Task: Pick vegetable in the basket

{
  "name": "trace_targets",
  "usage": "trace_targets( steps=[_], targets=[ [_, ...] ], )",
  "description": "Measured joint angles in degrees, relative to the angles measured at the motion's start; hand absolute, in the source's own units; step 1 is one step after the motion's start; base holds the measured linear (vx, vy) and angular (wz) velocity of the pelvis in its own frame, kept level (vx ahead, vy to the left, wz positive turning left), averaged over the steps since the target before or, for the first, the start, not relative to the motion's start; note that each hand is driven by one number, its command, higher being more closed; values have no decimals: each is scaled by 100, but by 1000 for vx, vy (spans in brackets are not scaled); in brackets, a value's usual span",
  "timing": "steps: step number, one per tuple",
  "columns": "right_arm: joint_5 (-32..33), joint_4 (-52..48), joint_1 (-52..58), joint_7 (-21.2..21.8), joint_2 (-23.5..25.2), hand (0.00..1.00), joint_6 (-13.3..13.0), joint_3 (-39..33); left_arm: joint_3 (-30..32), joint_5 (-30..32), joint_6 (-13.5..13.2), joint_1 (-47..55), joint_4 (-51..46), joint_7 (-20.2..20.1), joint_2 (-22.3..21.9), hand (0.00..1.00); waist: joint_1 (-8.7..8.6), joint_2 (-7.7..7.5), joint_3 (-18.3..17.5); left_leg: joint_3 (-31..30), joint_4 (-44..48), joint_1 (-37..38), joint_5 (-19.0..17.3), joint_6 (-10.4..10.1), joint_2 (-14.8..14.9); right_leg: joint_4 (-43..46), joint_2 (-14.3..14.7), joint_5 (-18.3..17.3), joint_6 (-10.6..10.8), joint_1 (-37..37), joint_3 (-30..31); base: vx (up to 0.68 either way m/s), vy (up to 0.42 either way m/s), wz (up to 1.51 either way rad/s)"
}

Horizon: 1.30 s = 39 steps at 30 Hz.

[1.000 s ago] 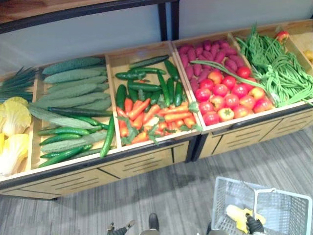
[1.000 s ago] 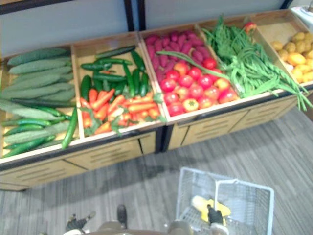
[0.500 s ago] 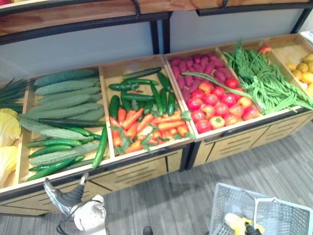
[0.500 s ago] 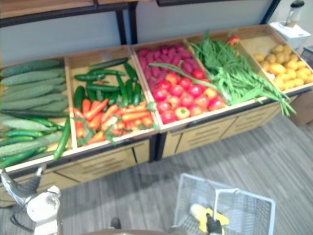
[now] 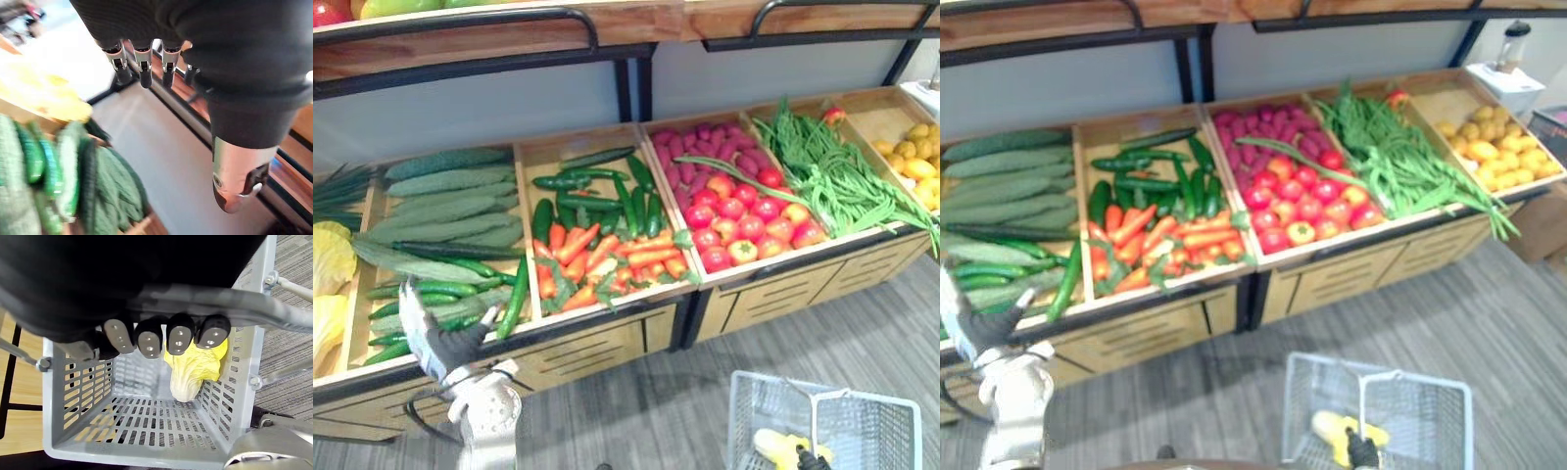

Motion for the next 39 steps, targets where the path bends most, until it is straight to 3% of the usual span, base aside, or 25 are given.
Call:
trace_targets(
  steps=[4,6,10,17,21,28,39],
  targets=[
    [-3,-80,-55,13,-112,100,-70,129,-319,500,-51,-277,-23,-180,679,0,-97,65,-17,208,2,-18,-7,-8,16,-40,35,65,-33,-168,264,42,4,-31],
    [-2,-82,-57,26,-145,100,-98,162,-493,608,-87,-414,-22,-349,896,0,-103,81,-18,312,4,-18,-7,-8,27,-109,57,132,-66,-199,345,47,-10,-33],
    [1,-127,-66,97,-251,100,-109,164,-830,690,-147,-637,63,-717,1324,0,-274,163,-8,406,5,10,-8,-9,24,-130,60,163,-87,-264,502,31,-3,-22],
    [4,-360,-60,142,-487,100,-114,162,-1795,968,-423,-1143,572,-1326,2228,0,-408,431,65,758,6,-16,-136,-1,-1,-129,71,327,-37,-619,946,-24,7,-33],
    [4,-419,-59,168,-482,100,-115,166,-2098,1005,-565,-1314,753,-1510,2270,0,-534,462,79,795,6,-37,-187,-9,-19,-121,65,346,-5,-708,1027,-32,2,-13],
    [4,-622,-73,191,-552,100,-110,194,-2358,939,-533,-1708,1443,-1856,2276,0,-554,581,160,937,7,-135,-195,-16,-18,-82,96,373,14,-926,1200,3,-17,-12],
    [2,-745,-172,182,-552,100,-111,316,-2383,939,-51,-2062,2284,-1892,2276,0,-580,580,386,1045,240,-244,-364,-52,54,0,118,374,12,-1033,1250,30,-18,-5]
  ],
)
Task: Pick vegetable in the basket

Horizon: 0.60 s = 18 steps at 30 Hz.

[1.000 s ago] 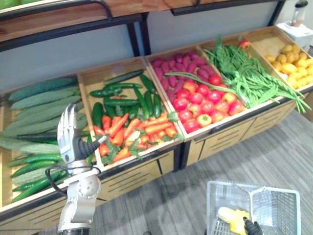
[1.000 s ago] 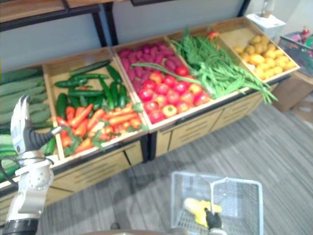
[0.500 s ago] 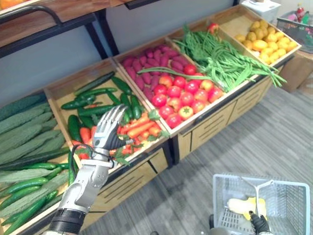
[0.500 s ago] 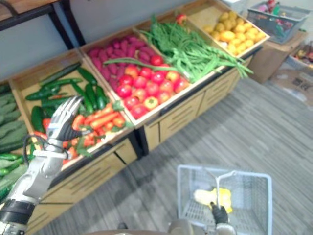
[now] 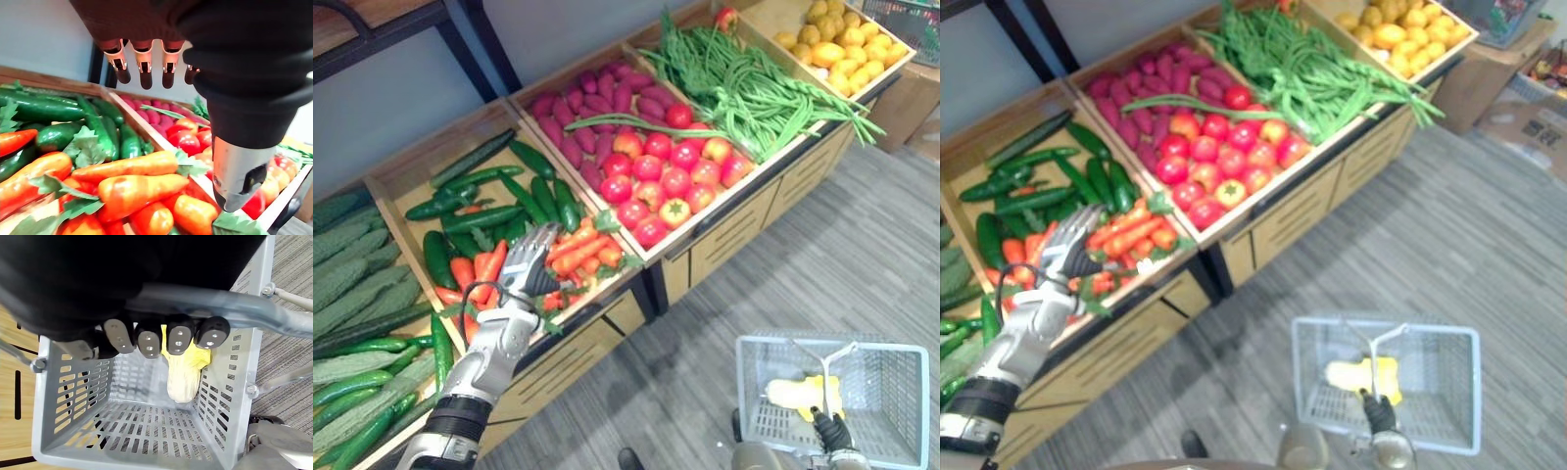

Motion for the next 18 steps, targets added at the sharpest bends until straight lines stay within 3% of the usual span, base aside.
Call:
trace_targets(
  steps=[18],
  targets=[
    [0,11,-150,-52,18,100,31,8,156,53,431,-503,976,-280,0,0,65,-49,185,-159,221,-289,-65,15,23,3,-45,0,0,-103,-138,2,-7,4]
  ],
)
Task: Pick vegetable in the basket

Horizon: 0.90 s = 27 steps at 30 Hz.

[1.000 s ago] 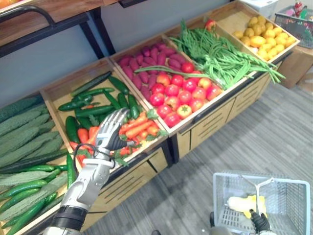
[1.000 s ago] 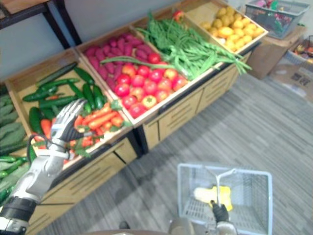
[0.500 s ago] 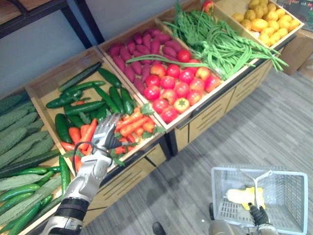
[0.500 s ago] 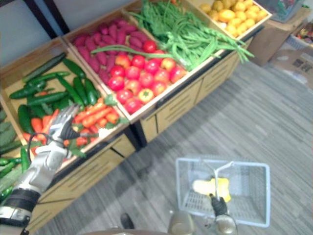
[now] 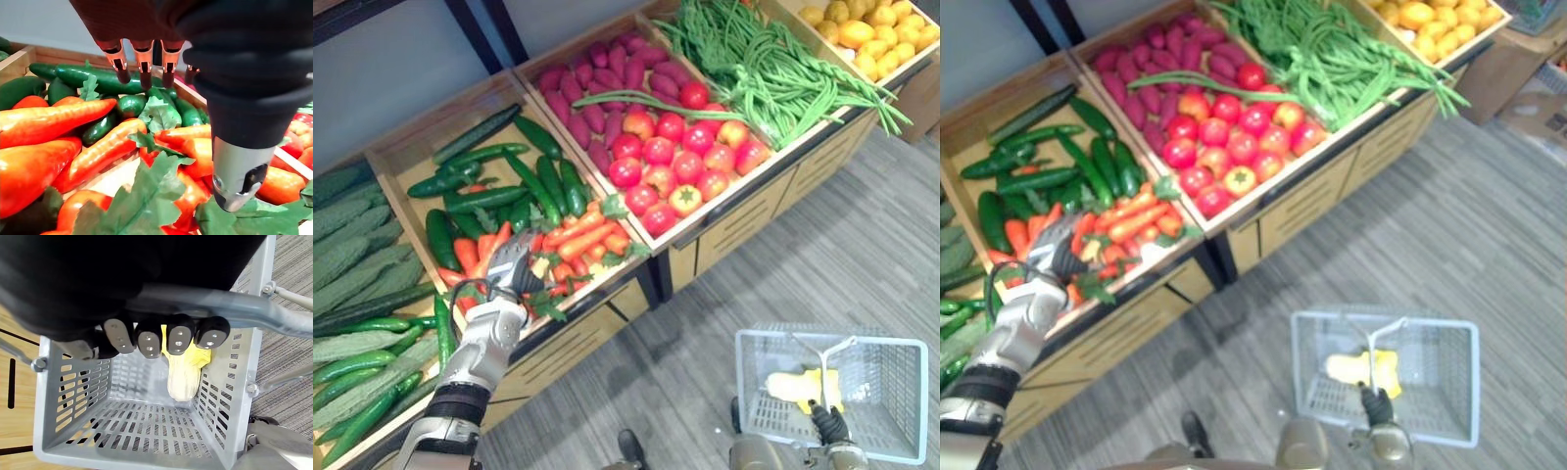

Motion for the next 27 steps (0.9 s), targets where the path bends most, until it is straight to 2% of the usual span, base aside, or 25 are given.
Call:
trace_targets(
  steps=[8,11,22,27],
  targets=[
    [0,-5,-103,-2,2,100,-5,110,0,2,127,-459,405,6,0,0,-11,-50,138,50,-3,-30,0,0,2,2,12,2,-2,-69,66,6,-6,-3],
    [1,-1,-163,-2,4,100,-5,119,1,0,205,-660,685,42,0,0,-14,-53,193,94,-3,-28,0,-1,27,1,44,61,-81,-103,90,19,-8,-9],
    [5,-64,-242,-14,12,100,-20,219,1,-3,250,-845,420,125,0,0,0,-27,301,194,9,-86,0,-2,77,124,74,111,-95,-277,109,9,-4,-4],
    [4,-112,-244,-15,12,100,-24,220,-7,-2,248,-940,420,177,0,0,92,-21,309,238,15,-103,0,-4,108,241,80,111,-95,-385,126,2,-1,-6]
  ],
)
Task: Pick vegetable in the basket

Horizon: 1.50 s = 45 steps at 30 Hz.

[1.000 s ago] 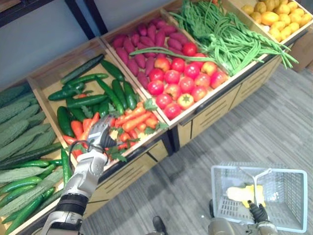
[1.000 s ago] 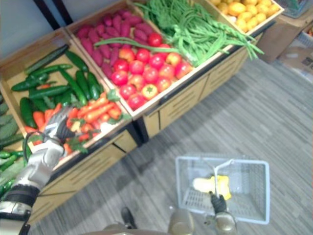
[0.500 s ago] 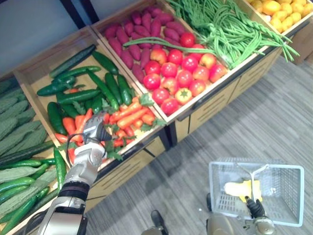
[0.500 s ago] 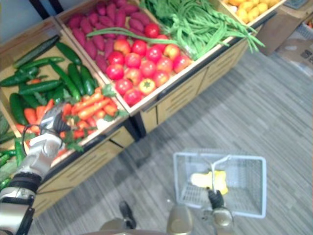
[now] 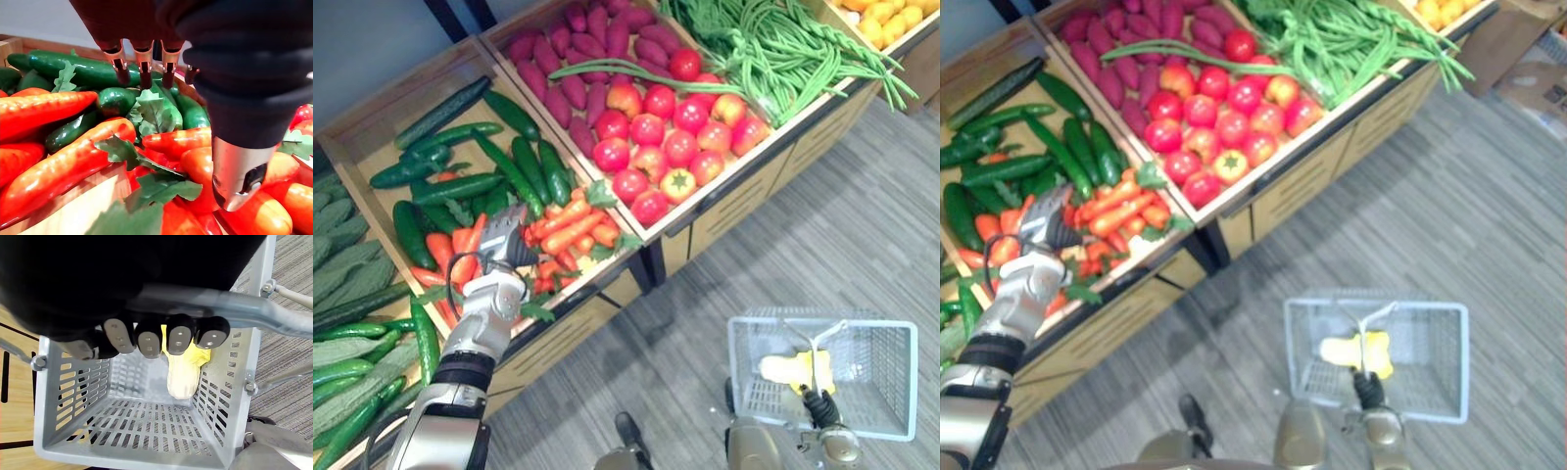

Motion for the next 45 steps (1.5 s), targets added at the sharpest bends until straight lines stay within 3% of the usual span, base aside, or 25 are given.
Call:
trace_targets(
  steps=[15,16,21,24,32,38,45],
  targets=[
    [10,-159,-89,-90,-4,100,-14,95,-62,-4,4,-115,252,15,-14,0,24,-34,140,214,7,-165,-9,-15,16,95,12,1,1,-336,137,-11,-5,-6],
    [11,-192,-91,-110,-4,100,-21,127,-62,-5,11,-116,301,15,-21,100,33,-44,147,266,7,-200,-9,-15,14,106,14,10,16,-403,167,-7,-5,-15],
    [131,-264,-102,-118,-7,100,-3,193,-54,-8,22,-345,472,200,-198,100,44,-62,159,312,7,-249,-9,-17,35,109,53,53,15,-492,285,5,-8,-8],
    [130,-359,-145,-116,-7,100,-4,301,-47,-8,136,-629,484,312,-197,100,41,-121,195,425,6,-288,-7,-18,55,80,100,193,-6,-595,389,-6,4,-17],
    [129,-424,-243,-123,-9,100,0,584,-92,-47,128,-967,829,447,-379,100,44,-203,245,590,5,-299,-6,-17,67,-83,161,522,-31,-667,580,-6,12,-12],
    [125,-506,-242,-116,-3,100,-5,768,-62,-46,148,-953,958,430,-510,100,42,-307,306,588,7,-295,5,-19,52,-83,144,531,-27,-667,583,-24,3,-1],
    [124,-325,-234,-110,-3,100,-4,748,-39,-46,207,-812,1071,250,-511,100,19,-302,303,552,97,-167,6,-18,66,-155,112,531,-27,-444,416,-6,-2,3]
  ],
)
